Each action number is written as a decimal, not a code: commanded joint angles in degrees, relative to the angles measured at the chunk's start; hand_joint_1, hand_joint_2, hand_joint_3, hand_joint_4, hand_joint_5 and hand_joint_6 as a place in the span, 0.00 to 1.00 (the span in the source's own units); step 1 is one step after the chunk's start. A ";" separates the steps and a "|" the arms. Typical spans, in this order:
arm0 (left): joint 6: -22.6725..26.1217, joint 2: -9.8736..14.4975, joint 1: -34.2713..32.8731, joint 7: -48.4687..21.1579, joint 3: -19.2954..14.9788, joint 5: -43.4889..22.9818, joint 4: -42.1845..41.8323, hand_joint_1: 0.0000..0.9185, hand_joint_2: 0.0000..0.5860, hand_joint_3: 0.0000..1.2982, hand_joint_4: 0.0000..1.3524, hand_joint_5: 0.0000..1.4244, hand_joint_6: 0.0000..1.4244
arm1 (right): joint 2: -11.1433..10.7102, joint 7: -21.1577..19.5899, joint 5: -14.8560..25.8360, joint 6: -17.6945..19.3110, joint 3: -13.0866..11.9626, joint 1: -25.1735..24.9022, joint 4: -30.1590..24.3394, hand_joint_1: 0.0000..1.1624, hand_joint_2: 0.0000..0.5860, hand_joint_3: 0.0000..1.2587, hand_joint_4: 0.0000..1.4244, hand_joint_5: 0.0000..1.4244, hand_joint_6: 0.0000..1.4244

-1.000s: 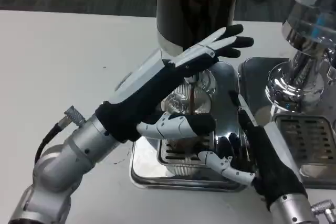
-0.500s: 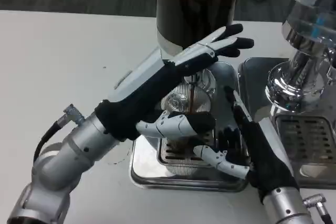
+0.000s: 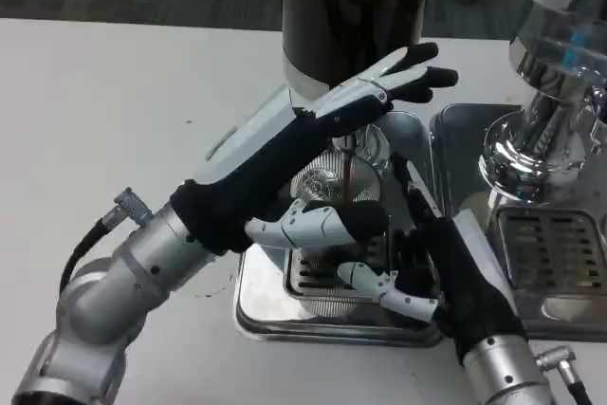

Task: Grasp the cup under the faucet to collect the drink, then remove the cup.

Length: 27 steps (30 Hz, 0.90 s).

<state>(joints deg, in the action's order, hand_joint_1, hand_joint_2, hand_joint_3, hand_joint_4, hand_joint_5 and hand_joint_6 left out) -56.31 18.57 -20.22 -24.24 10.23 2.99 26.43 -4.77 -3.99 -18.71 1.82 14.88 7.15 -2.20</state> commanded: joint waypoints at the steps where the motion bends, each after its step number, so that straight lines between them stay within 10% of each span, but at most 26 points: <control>1: 0.11 0.17 0.80 1.57 -0.45 2.84 -0.32 0.00 0.23 0.12 0.00 0.14 0.04 | 0.45 0.22 0.30 0.95 0.16 -0.73 1.08 0.66 0.32 0.00 0.00 0.00 0.00; 27: -4.32 3.38 10.71 13.69 -18.85 -0.38 5.73 0.00 0.25 0.16 0.02 0.18 0.06 | 0.12 -0.06 -1.04 3.10 0.72 -2.80 3.48 0.64 0.32 0.00 0.00 0.00 0.00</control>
<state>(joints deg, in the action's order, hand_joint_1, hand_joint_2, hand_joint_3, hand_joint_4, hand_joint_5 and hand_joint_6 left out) -58.64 22.03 -12.10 -13.38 -6.36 1.34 30.24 -4.68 -3.95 -19.58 3.69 15.51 5.11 0.36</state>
